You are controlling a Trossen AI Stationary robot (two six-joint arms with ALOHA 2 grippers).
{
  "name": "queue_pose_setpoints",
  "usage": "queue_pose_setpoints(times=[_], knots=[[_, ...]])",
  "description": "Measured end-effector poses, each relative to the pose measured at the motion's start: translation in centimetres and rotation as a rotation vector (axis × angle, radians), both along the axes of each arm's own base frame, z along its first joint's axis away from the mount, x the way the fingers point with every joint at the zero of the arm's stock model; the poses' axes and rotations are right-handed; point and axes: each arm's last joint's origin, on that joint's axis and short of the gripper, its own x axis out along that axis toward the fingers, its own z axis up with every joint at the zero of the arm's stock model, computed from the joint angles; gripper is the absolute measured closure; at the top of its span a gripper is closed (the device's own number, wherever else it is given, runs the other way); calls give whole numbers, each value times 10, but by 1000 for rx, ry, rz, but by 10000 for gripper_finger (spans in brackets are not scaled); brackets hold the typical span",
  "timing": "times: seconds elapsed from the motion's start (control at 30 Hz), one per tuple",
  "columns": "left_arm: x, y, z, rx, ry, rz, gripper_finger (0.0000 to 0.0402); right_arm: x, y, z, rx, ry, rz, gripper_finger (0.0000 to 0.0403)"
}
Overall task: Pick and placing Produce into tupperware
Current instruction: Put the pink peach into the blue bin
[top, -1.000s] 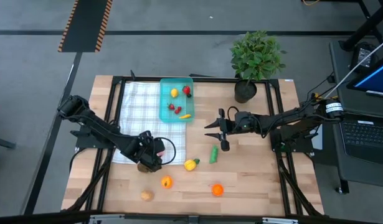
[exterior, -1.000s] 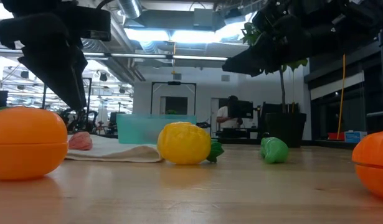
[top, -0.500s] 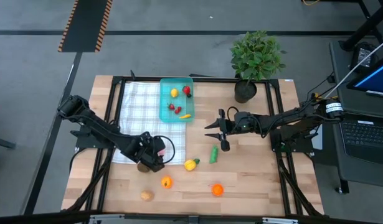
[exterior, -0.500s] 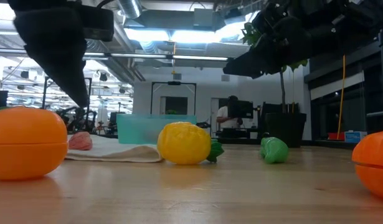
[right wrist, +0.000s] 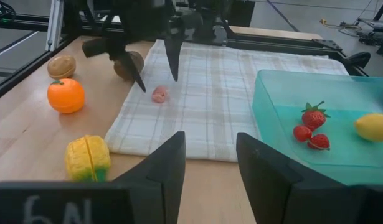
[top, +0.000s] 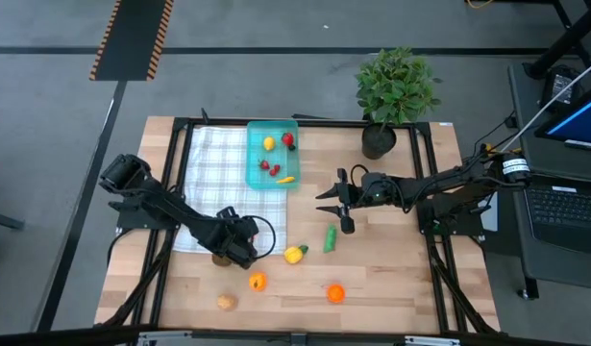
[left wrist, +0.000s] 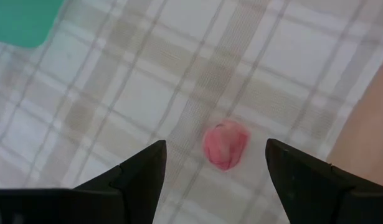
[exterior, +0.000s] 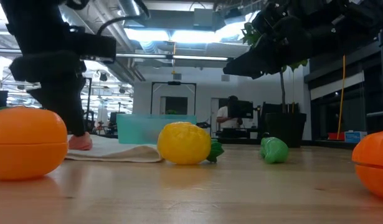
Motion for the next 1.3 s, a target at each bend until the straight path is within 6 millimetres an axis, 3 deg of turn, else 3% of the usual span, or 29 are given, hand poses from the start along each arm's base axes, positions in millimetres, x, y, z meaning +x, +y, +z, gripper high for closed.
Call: queue_pose_setpoints(times=[0.53,0.8,1.3], knots=[[9,8,-9,-32,19,16,139,0,0,0,3,-1,-1,258],[5,11,-21,-71,16,16,175,0,0,0,4,-1,-1,258],[5,11,-21,-75,16,15,214,0,0,0,4,-1,-1,258]])
